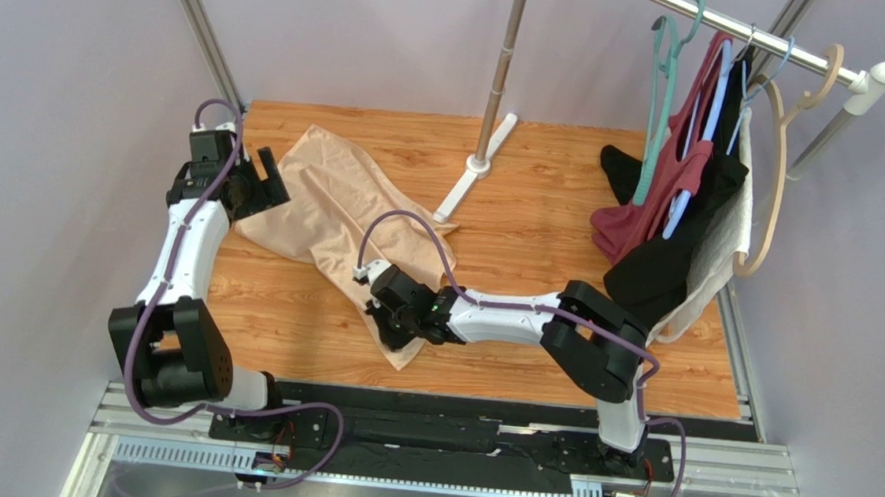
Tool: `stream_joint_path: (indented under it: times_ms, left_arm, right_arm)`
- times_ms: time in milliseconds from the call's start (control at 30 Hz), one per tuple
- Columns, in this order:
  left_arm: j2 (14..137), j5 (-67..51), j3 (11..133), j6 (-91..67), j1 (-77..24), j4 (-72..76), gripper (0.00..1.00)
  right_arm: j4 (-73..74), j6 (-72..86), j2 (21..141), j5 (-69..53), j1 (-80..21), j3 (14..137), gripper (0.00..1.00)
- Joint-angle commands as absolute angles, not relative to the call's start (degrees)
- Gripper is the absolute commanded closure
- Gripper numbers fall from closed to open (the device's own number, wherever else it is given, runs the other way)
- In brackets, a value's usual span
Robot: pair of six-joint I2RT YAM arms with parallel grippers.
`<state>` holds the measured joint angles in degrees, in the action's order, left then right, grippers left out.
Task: Fold the napkin, place the utensils inside, and roll it up
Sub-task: Flatten the napkin out
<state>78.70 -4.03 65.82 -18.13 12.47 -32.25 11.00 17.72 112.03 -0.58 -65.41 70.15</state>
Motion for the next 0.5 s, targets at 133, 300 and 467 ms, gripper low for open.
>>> stream_joint_path:
  times_ms: [133, 300, 467]
  left_arm:
    - [88.9, -3.7, 68.6, -17.3, 14.9, -31.9, 0.07]
    - [91.1, 4.4, 70.0, -15.3, 15.3, -34.7, 0.07]
    - [86.4, 12.7, 66.2, -13.5, 15.3, -33.8, 0.07]
  right_arm:
    - [11.0, 17.8, 106.4, -18.3, -67.4, 64.9, 1.00]
    - [9.9, 18.2, 105.3, -21.5, -67.4, 65.0, 1.00]
    - [13.1, 17.8, 101.3, -18.8, -67.1, 69.3, 0.94]
